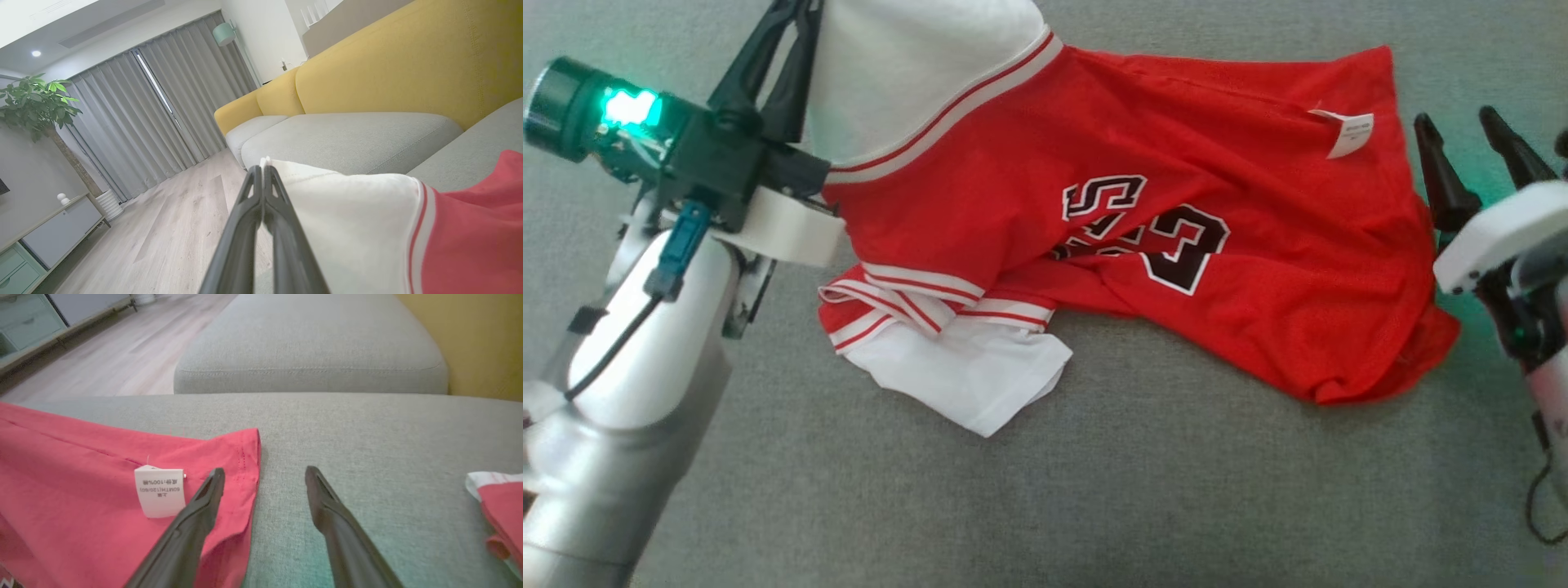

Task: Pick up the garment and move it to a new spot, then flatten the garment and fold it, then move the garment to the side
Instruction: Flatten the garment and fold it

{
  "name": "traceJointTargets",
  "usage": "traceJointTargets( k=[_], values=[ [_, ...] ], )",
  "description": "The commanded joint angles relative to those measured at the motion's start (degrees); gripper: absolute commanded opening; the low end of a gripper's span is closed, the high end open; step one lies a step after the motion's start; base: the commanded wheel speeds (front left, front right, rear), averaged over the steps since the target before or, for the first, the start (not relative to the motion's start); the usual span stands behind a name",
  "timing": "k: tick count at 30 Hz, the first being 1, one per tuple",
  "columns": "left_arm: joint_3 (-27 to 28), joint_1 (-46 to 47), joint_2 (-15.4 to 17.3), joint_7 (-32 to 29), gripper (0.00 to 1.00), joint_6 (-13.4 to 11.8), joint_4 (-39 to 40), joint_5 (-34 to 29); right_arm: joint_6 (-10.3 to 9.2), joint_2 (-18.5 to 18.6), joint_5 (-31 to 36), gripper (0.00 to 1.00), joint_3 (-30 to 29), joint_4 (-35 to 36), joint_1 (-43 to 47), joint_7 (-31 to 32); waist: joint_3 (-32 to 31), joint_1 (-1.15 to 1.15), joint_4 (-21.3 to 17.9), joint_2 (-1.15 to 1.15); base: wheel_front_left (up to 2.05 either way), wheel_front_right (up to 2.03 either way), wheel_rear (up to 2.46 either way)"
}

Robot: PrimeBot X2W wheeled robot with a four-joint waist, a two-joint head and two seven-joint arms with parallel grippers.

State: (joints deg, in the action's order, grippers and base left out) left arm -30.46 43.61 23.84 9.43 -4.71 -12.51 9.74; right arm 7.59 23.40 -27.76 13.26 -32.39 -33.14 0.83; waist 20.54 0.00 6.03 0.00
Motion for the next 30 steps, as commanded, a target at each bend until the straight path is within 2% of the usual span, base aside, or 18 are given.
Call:
traceJointTargets(
  k=[1, 6, 14, 15, 17, 18, 19, 30],
  values=[
    [1.8, 3.2, 1.6, 0.6, 0.00, 0.0, 1.1, 0.0, -0.10, 1.7, -0.9, 1.00, 1.6, 0.2, -1.6, 1.7, 0.3, 0.00, 0.5, 0.00, 0.00, 0.00, 0.00],
    [0.9, 4.3, 0.6, 1.3, 0.00, 0.3, 0.0, 0.0, -0.10, 2.7, -3.5, 1.00, 4.0, -3.9, -5.6, 4.8, 1.2, 0.00, 1.7, 0.00, 0.00, 0.00, 0.00],
    [-0.2, 5.5, -0.5, 2.3, 0.00, 0.6, -1.5, 0.0, -0.10, 3.4, -3.1, 1.00, 9.6, -9.4, -9.4, 3.9, 2.1, 0.00, 3.3, 0.00, 0.00, 0.00, 0.00],
    [-0.3, 5.6, -0.5, 2.4, 0.00, 0.6, -1.6, 0.0, -0.10, 3.3, -3.1, 0.71, 10.3, -9.9, -9.6, 3.6, 2.2, 0.00, 3.3, 0.00, 0.00, 0.00, 0.00],
    [-0.4, 5.6, -0.5, 2.5, 0.00, 0.6, -2.0, 0.1, -0.10, 3.4, -2.9, 0.33, 11.7, -10.7, -10.1, 2.9, 2.2, 0.00, 3.3, 0.00, 0.00, 0.00, 0.00],
    [-0.5, 5.7, -0.5, 2.6, 0.00, 0.6, -2.2, 0.1, -0.10, 3.5, -2.8, 0.07, 12.3, -11.0, -10.4, 2.4, 2.1, 0.00, 3.3, 0.00, 0.00, 0.00, 0.00],
    [-0.5, 5.7, -0.4, 2.6, 0.00, 0.6, -2.3, 0.1, -0.10, 3.6, -2.7, 0.00, 12.7, -11.3, -10.7, 1.7, 2.1, 0.00, 3.2, 0.00, 0.00, 0.00, 0.00],
    [0.2, 6.5, 1.1, 4.2, 0.00, 0.3, -3.6, 0.3, -0.10, 5.0, -3.7, 0.00, 14.7, -11.7, -14.6, -7.9, -2.1, 0.00, 1.3, 0.00, 0.00, 0.00, 0.00]
  ],
)
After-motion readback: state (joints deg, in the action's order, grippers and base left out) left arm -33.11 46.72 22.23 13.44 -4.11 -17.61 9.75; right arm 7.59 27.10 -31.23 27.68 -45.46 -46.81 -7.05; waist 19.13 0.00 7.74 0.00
